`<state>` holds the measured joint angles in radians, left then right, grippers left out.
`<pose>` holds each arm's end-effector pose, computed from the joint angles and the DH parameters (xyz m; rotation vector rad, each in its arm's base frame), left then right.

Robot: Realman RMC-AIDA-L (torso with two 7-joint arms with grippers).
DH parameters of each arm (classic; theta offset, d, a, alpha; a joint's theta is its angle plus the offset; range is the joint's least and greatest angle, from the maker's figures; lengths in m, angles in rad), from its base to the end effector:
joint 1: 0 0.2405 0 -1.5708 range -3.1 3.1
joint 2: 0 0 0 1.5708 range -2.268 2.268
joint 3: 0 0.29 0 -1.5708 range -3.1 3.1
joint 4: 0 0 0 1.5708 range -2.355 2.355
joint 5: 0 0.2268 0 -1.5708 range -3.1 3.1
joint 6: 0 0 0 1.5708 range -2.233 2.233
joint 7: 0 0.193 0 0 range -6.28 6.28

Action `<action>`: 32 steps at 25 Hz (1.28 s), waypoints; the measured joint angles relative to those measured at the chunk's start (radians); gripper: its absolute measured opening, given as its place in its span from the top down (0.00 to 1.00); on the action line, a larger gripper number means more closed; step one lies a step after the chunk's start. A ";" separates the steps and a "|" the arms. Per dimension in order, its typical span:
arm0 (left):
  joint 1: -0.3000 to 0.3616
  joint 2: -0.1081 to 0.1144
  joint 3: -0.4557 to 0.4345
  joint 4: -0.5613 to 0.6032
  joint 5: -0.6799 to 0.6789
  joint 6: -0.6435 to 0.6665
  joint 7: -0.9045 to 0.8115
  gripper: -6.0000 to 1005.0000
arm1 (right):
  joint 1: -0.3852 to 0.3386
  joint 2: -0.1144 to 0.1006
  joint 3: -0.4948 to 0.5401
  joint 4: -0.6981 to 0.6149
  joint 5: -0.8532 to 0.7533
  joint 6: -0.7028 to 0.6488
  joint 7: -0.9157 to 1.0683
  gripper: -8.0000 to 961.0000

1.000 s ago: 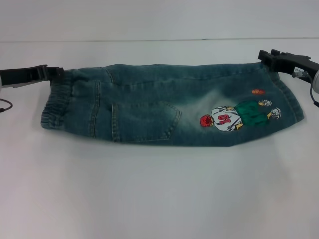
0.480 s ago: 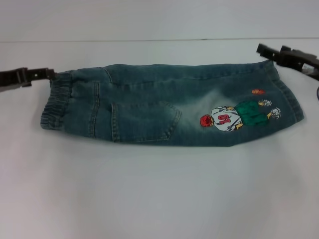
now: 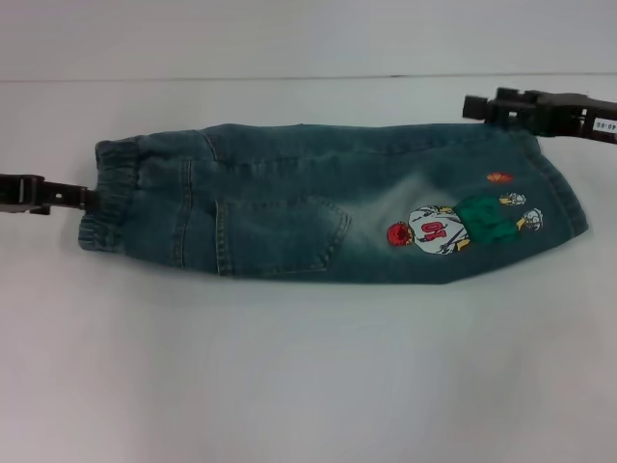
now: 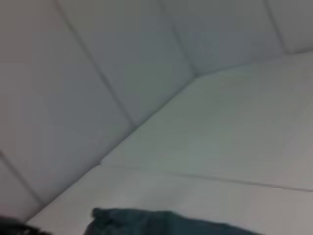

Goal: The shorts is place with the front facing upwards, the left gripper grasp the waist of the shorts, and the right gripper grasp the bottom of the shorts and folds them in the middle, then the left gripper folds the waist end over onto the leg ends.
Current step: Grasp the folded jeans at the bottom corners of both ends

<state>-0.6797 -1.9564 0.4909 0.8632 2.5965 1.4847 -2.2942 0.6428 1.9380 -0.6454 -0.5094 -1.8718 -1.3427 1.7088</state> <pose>-0.3410 0.4360 0.0452 -2.2009 -1.5205 -0.1468 0.2854 0.4555 0.0031 -2.3832 1.0509 0.7993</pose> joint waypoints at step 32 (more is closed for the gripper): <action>-0.080 0.003 0.021 -0.190 0.091 -0.120 -0.125 0.12 | -0.008 0.000 -0.235 -0.167 -0.125 -0.278 -0.021 0.05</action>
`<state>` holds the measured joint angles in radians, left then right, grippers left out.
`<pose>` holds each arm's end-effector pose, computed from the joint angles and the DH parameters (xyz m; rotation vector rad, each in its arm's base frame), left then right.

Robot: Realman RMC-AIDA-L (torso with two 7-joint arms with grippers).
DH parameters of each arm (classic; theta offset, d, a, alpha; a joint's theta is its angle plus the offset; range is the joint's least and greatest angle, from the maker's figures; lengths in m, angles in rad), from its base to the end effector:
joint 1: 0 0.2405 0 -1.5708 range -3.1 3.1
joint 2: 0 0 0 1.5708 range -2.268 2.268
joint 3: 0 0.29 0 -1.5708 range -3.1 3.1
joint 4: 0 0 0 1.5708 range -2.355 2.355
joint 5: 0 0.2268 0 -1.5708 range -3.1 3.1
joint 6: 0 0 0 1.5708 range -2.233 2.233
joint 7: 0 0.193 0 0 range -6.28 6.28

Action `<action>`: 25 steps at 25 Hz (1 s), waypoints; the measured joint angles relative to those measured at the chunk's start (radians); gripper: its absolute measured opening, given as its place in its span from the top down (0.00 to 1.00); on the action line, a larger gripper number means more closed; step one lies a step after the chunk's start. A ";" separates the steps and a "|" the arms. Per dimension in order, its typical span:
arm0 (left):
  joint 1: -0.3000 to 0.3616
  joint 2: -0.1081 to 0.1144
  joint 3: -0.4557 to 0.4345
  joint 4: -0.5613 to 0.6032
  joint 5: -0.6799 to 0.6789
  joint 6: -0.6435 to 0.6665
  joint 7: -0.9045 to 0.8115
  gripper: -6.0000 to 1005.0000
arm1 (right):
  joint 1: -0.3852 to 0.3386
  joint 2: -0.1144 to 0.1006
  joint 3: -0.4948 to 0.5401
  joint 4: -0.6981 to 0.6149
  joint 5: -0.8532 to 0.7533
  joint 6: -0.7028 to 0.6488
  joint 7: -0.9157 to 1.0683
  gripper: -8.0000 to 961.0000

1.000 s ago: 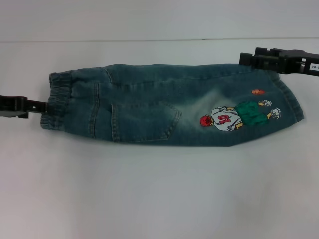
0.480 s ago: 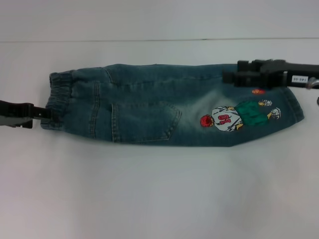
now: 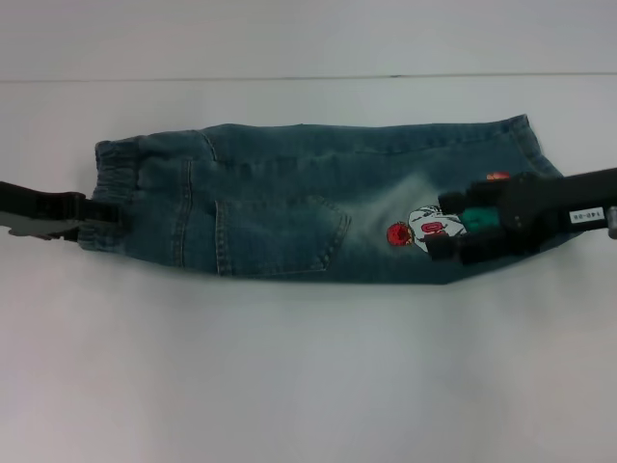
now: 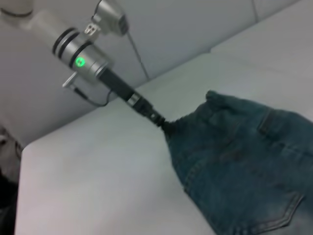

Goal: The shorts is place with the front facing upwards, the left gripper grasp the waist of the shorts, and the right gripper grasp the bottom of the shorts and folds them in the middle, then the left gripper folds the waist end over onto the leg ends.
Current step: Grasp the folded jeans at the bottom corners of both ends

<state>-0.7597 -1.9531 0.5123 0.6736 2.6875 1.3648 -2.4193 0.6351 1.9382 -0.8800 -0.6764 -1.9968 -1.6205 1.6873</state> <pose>-0.3422 0.4473 0.0045 -2.1321 -1.6917 -0.0616 0.2570 0.3990 -0.0248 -2.9054 0.7763 0.4950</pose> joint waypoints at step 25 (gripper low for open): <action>-0.014 0.003 0.014 -0.033 0.012 -0.038 -0.013 0.12 | 0.010 0.000 -0.001 -0.023 -0.055 -0.030 0.025 0.05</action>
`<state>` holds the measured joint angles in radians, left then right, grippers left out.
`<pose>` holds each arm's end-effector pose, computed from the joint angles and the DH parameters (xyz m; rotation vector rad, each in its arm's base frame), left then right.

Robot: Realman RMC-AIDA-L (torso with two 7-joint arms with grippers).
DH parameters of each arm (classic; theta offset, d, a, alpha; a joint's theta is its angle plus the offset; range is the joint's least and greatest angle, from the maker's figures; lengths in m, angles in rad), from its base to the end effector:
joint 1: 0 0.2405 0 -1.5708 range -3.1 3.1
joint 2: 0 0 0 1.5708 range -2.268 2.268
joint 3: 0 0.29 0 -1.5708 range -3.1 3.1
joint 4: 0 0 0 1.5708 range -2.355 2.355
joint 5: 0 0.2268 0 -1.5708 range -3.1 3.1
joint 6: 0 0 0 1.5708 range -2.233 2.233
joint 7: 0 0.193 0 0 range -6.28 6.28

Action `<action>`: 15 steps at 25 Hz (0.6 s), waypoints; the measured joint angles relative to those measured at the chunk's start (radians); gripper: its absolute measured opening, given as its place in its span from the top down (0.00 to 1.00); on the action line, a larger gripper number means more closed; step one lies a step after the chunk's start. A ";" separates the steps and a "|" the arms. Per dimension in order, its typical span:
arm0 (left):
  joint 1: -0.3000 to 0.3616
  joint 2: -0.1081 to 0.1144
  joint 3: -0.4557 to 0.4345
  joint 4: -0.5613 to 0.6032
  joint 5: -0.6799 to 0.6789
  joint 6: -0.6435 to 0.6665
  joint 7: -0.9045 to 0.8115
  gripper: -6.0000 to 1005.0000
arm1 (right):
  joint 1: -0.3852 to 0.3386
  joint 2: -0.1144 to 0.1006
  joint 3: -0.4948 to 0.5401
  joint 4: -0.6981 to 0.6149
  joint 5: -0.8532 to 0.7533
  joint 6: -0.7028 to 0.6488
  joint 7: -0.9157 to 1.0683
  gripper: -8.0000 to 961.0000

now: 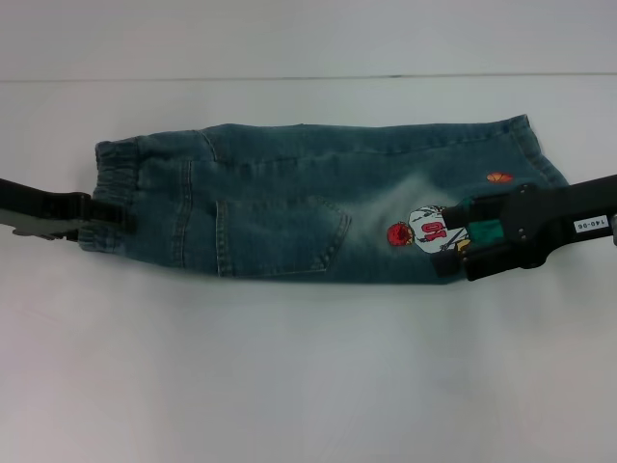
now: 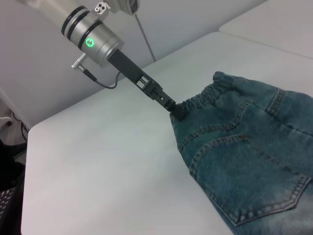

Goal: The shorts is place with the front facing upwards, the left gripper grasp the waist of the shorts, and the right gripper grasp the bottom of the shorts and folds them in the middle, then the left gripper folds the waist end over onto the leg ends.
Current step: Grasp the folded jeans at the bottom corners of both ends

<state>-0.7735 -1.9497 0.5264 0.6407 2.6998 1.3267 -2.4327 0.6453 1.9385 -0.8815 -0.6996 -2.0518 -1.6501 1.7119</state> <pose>-0.3434 0.4515 -0.0004 -2.1183 -1.6906 -0.0378 0.2574 0.3953 -0.0249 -2.9480 0.7795 0.4184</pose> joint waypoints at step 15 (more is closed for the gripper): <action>0.004 -0.023 0.092 0.003 -0.007 -0.015 0.020 0.44 | 0.002 0.007 -0.007 0.006 0.001 0.016 -0.001 0.05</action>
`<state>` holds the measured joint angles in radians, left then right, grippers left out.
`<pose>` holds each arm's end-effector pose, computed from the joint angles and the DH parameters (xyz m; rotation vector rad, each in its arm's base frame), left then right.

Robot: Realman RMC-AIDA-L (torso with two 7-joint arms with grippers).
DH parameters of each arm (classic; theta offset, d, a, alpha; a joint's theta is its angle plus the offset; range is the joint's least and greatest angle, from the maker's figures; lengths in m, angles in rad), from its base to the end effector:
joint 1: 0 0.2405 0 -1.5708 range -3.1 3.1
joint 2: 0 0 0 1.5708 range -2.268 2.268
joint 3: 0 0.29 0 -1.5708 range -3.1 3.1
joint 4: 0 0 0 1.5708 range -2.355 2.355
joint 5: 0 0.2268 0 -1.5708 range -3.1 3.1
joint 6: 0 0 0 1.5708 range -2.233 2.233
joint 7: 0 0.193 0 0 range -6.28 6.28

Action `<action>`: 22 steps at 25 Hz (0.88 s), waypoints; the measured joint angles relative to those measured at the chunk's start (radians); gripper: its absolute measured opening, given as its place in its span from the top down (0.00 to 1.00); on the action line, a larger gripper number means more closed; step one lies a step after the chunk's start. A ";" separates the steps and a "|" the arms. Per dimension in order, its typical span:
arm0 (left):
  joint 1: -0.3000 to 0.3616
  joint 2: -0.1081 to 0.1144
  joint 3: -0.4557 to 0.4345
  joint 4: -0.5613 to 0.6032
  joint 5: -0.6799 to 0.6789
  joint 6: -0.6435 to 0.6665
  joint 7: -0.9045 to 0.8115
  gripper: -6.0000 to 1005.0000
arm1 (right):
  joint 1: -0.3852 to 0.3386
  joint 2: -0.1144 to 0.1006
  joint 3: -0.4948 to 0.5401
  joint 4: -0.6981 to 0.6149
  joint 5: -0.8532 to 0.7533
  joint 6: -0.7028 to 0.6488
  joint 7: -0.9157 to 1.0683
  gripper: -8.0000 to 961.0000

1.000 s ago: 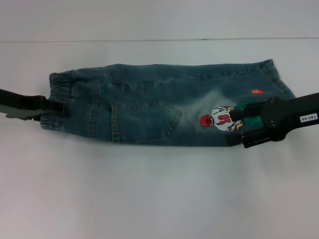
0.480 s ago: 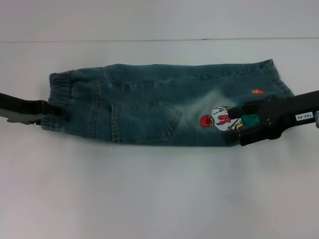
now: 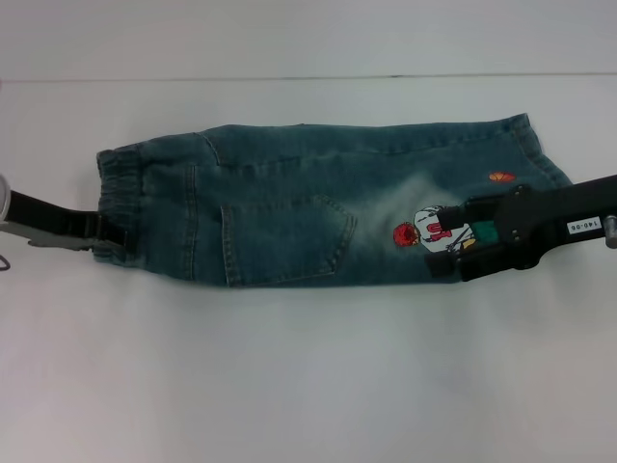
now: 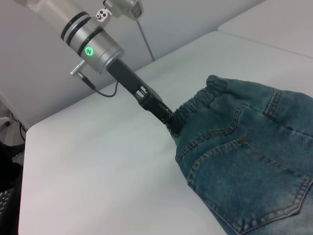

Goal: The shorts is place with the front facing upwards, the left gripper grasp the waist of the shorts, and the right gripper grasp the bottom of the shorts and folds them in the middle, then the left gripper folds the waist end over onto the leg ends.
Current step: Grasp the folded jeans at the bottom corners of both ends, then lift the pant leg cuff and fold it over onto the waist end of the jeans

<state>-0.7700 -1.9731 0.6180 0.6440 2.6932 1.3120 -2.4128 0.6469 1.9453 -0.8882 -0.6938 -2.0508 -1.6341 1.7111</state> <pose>-0.3396 0.4465 -0.0186 -2.1918 -1.6260 0.0546 0.2570 0.3961 -0.0297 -2.9440 0.7837 0.4170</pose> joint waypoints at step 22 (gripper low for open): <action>0.005 0.000 -0.009 0.038 -0.061 0.095 0.065 0.94 | -0.013 0.016 0.000 0.003 0.000 0.014 -0.010 0.05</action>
<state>-0.7654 -1.9733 0.6087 0.6817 2.6319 1.4067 -2.3481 0.6341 1.9611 -0.8879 -0.6905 -2.0509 -1.6198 1.7012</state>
